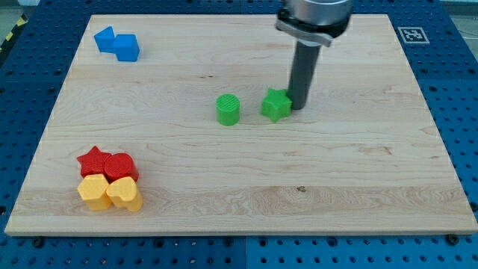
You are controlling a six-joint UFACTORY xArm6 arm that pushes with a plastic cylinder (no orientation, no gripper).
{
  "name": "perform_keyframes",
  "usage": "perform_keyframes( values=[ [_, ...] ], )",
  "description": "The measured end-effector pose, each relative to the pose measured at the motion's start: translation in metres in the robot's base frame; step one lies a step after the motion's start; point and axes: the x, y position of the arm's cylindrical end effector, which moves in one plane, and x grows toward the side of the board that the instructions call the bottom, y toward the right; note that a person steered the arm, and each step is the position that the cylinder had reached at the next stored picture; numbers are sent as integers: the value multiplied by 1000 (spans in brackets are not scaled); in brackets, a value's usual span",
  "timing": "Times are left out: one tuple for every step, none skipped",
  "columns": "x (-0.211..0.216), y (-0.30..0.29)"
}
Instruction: Move the green blocks to the center of the board
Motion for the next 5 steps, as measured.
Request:
perform_keyframes(
  values=[
    [0, -30],
    [-2, -39],
    [-58, -3],
    [-79, -18],
    [-59, -65]
  ],
)
